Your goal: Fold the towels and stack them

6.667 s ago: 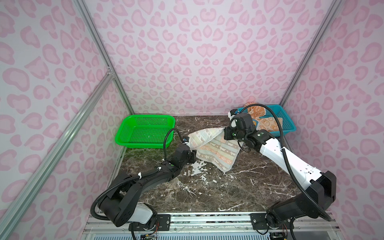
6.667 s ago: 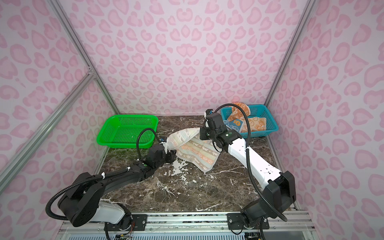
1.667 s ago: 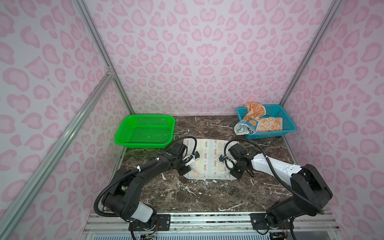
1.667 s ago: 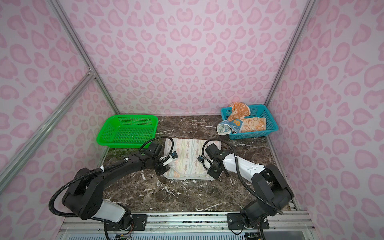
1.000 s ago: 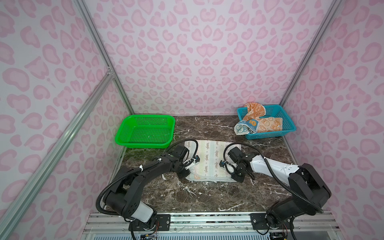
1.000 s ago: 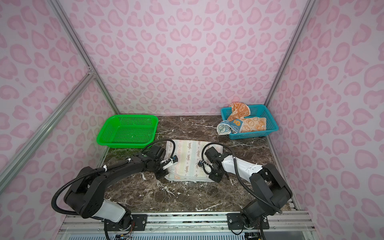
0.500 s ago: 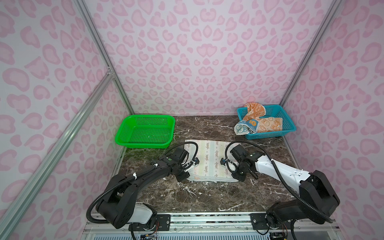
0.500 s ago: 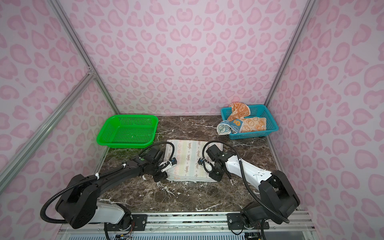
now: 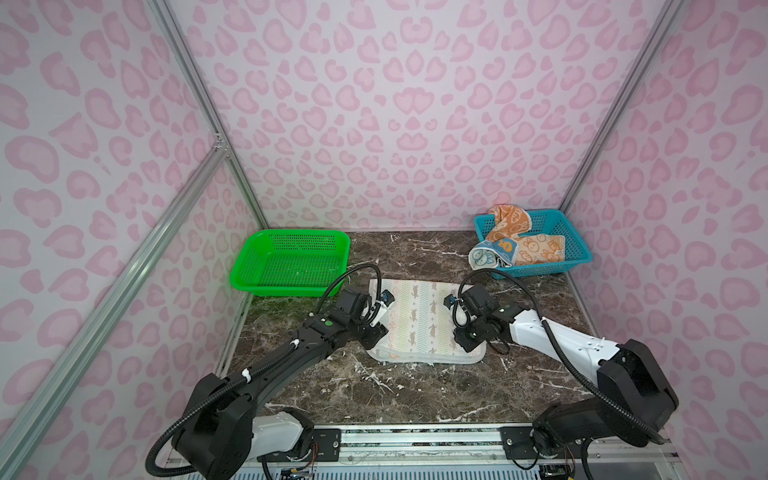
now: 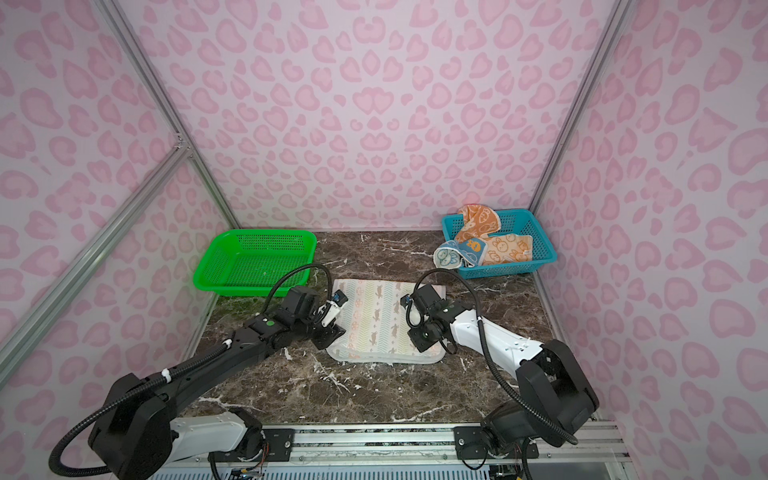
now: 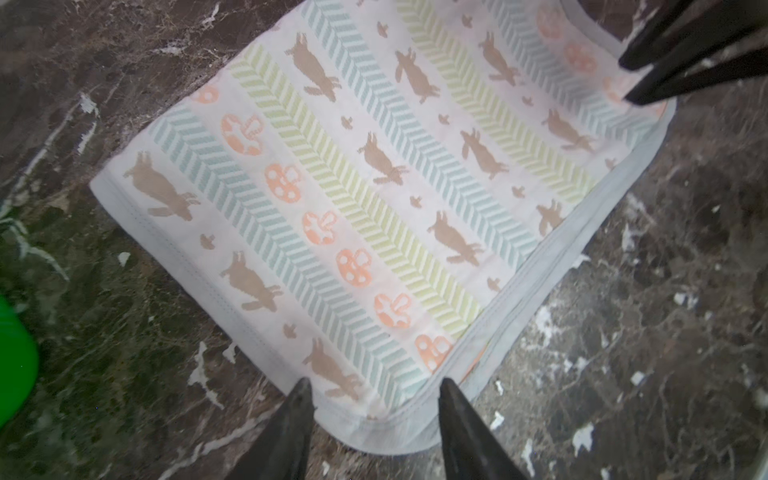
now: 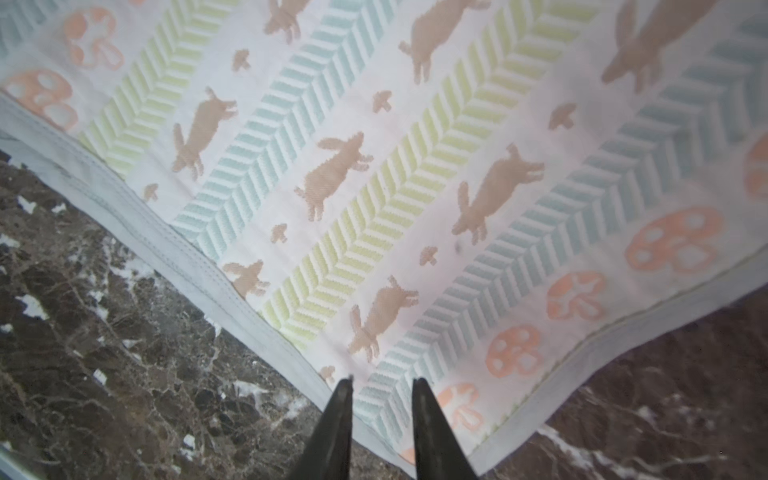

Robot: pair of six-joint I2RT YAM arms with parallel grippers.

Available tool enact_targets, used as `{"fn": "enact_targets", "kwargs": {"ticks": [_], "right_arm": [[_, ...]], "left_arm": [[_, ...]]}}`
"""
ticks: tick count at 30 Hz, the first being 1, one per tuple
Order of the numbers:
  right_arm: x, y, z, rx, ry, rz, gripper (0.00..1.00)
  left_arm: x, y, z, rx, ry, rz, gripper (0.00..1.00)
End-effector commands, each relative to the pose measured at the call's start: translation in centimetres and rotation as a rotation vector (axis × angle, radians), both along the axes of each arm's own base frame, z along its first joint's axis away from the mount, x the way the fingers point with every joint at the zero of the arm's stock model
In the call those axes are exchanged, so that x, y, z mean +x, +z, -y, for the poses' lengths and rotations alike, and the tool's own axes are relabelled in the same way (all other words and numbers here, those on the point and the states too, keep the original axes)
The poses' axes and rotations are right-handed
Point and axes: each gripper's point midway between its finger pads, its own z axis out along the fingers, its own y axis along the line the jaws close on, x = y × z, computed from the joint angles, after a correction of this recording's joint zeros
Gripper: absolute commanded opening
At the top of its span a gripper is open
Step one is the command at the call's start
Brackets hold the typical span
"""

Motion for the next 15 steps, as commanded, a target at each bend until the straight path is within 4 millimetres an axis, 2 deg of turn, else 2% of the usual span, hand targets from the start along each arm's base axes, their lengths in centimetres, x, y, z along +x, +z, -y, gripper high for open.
{"fn": "enact_targets", "kwargs": {"ticks": [1,4,7,11,15], "right_arm": [[0.2,-1.0,-0.7,0.096,-0.182,-0.033,0.26],[-0.6,-2.2,-0.2,0.095,-0.234,-0.058,0.25],[-1.3,-3.2,0.3,0.084,-0.265,-0.087,0.24],[-2.3,-4.4,1.4,0.027,-0.28,-0.126,0.23],[-3.1,-4.5,1.7,-0.003,-0.262,-0.144,0.23]], "left_arm": [[0.6,-0.3,2.4,-0.189,0.097,-0.118,0.32],[0.2,-3.3,2.4,-0.16,0.138,-0.22,0.14],[-0.5,-5.9,2.1,-0.121,0.153,-0.298,0.04],[-1.7,-8.3,1.1,-0.056,0.181,-0.379,0.03],[-3.0,-8.6,0.5,-0.07,0.201,-0.408,0.03]]}}
